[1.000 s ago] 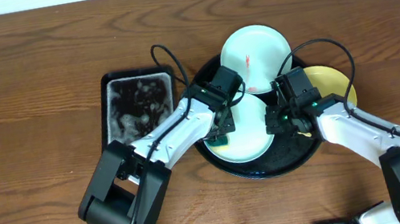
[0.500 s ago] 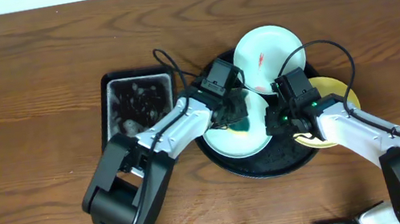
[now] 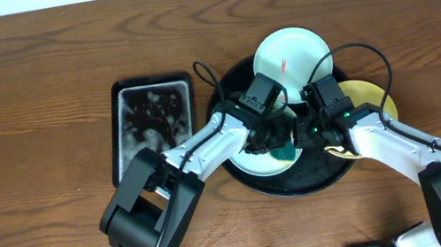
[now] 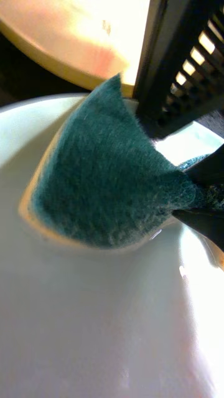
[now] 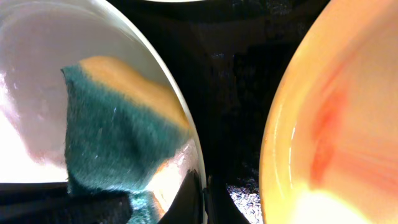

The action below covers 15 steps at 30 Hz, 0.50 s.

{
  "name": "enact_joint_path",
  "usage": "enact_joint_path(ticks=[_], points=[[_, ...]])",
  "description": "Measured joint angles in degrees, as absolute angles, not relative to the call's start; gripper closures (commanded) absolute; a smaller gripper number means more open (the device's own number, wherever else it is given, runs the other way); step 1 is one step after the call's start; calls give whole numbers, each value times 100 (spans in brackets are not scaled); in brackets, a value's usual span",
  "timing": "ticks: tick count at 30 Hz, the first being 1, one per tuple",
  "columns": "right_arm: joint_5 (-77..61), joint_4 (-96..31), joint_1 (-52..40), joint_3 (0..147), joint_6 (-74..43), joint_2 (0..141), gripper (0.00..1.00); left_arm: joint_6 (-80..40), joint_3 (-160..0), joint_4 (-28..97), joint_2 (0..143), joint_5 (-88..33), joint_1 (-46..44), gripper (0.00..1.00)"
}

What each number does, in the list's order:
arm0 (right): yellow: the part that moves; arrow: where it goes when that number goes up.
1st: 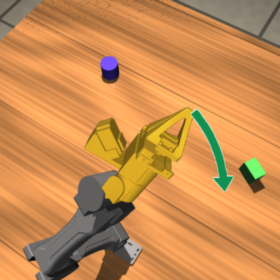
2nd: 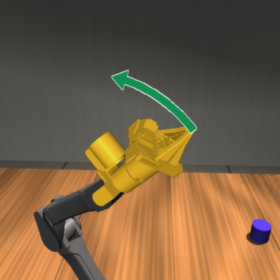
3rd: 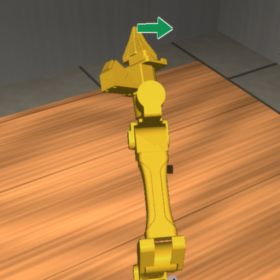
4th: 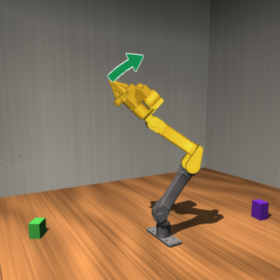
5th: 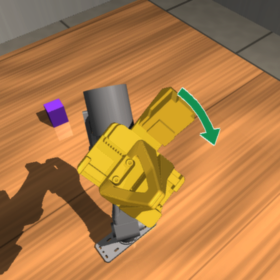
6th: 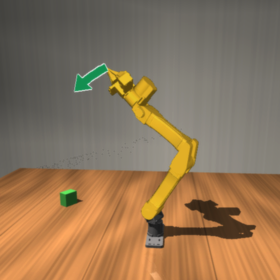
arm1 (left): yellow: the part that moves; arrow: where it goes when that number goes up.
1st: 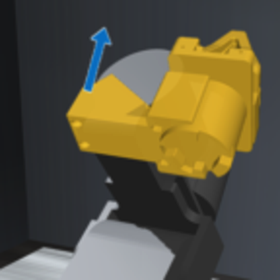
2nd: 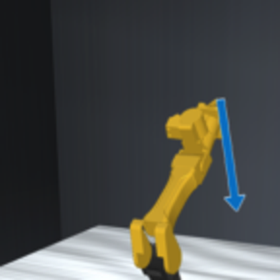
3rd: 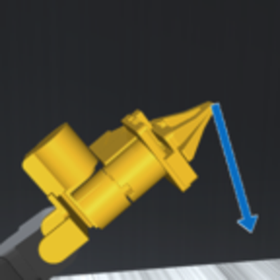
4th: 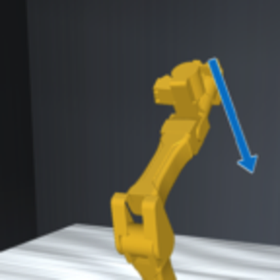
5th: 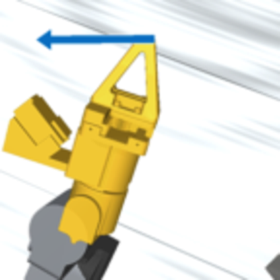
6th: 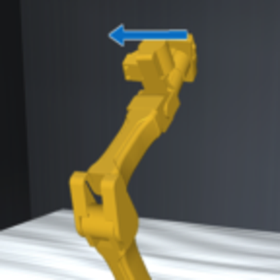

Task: Clean dirty plates on tray and stack at the side
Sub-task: 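Scrub the mint plate with the sponge while the right gripper holds it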

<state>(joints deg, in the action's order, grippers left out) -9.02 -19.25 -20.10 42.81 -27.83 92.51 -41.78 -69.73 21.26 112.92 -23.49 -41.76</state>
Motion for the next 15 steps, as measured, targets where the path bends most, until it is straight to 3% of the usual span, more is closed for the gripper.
enact_joint_path(ticks=[5, 15], points=[[-899, -1925, -2010, 4281, -2783, 9251, 99, -4051, -7116, 2862, 11229, -1841, -4095, 93], [-919, -1929, -2010, 4281, -2783, 9251, 99, -3754, -7266, 4012, 11061, 650, -4049, 93]])
